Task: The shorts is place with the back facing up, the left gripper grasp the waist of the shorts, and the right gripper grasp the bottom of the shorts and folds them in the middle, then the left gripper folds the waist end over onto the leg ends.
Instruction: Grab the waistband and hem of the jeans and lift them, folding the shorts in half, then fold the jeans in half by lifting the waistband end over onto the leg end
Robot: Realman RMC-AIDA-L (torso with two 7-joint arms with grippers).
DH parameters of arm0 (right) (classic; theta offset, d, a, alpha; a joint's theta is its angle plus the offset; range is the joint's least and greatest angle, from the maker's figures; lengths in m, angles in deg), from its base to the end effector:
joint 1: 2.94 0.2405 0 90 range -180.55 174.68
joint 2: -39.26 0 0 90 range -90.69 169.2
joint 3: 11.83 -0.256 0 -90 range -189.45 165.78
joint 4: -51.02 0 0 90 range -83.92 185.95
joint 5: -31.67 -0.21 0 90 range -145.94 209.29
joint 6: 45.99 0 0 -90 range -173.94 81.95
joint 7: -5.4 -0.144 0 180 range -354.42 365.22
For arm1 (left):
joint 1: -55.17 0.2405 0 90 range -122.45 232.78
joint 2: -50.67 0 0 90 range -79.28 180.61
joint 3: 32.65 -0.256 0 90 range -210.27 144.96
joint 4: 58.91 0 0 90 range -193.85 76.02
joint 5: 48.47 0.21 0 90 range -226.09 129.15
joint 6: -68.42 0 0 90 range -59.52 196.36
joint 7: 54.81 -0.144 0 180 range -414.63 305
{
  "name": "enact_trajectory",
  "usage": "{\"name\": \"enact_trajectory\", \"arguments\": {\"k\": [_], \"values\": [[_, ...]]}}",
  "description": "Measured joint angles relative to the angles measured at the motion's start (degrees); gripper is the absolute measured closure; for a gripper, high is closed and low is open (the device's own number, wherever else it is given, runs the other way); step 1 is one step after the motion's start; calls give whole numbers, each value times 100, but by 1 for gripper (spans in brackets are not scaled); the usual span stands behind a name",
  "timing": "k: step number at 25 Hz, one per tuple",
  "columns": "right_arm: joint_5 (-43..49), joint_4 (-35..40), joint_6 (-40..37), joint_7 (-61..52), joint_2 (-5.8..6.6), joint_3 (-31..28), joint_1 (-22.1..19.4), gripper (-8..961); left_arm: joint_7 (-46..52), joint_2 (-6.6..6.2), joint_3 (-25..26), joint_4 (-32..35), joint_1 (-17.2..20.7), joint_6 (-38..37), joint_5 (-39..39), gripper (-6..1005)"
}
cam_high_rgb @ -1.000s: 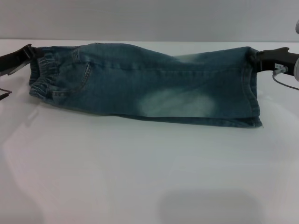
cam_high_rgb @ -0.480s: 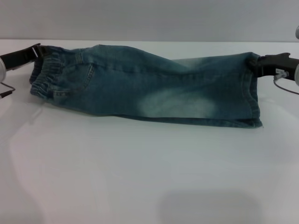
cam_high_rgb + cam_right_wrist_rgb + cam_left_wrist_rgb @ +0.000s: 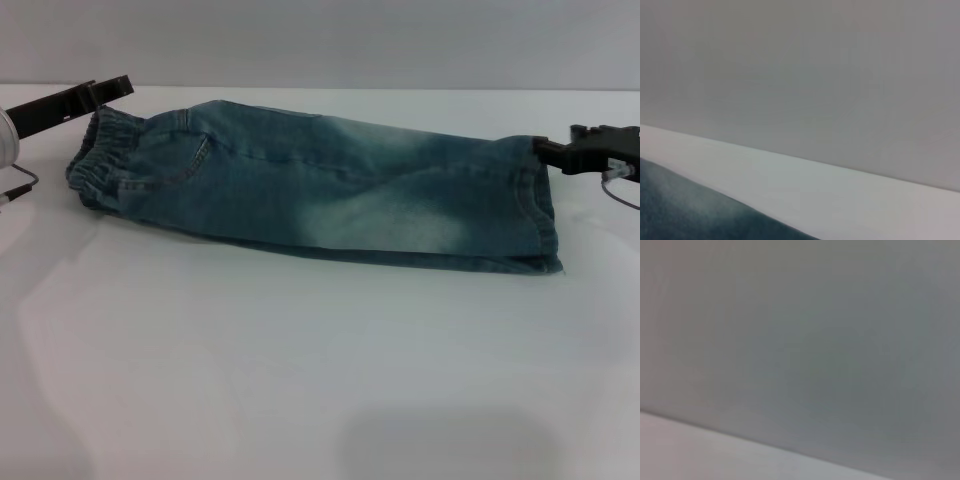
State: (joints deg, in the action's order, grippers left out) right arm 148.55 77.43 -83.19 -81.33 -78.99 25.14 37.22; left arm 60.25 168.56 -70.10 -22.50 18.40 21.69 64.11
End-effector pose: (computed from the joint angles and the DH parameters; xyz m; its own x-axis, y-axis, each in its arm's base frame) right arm 0.3122 0.4306 0.0091 0.7173 -0.5100 -0.4747 -0.6791 -0.3590 -0.6403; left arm -0.2960 0.4316 0.0472 0.3416 0.5418 0.7679 0.9396 -0.1766 -0.2933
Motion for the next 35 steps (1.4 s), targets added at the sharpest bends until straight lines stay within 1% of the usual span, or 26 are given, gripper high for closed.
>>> {"name": "enact_trajectory", "arguments": {"k": [1, 3, 6, 11, 12, 16, 22, 26, 32, 35], "values": [[-32, 5, 38, -3, -2, -15, -18, 497, -119, 0, 0, -14, 18, -38, -120, 647], [-143, 29, 65, -7, -3, -22, -75, 476, -301, -2, 0, -46, 47, -127, -297, 606], [-402, 82, 74, -2, -4, -11, -179, 446, -561, -10, 1, -71, 95, -298, -471, 403], [-578, 152, 33, 20, -4, 29, -271, 394, -707, -22, 6, -75, 181, -387, -516, 221], [-580, 152, 23, 21, -4, 30, -278, 394, -723, -42, 8, -95, 267, -424, -518, 185], [-634, 153, 15, 25, -19, 18, -302, 394, -1049, -24, 49, -89, 475, -402, -561, 185], [-685, 155, 6, 28, -30, 28, -332, 394, -1150, -14, 54, -263, 620, -79, -612, 186], [-685, 155, 29, 31, -30, 29, -339, 394, -1052, -24, 62, -419, 691, -46, -714, 187], [-685, 154, 37, 39, -30, 29, -348, 394, -880, -28, 51, -429, 743, -24, -731, 187], [-685, 153, 36, 41, -30, 29, -364, 394, -531, -55, 15, -400, 804, -86, -701, 188]]}}
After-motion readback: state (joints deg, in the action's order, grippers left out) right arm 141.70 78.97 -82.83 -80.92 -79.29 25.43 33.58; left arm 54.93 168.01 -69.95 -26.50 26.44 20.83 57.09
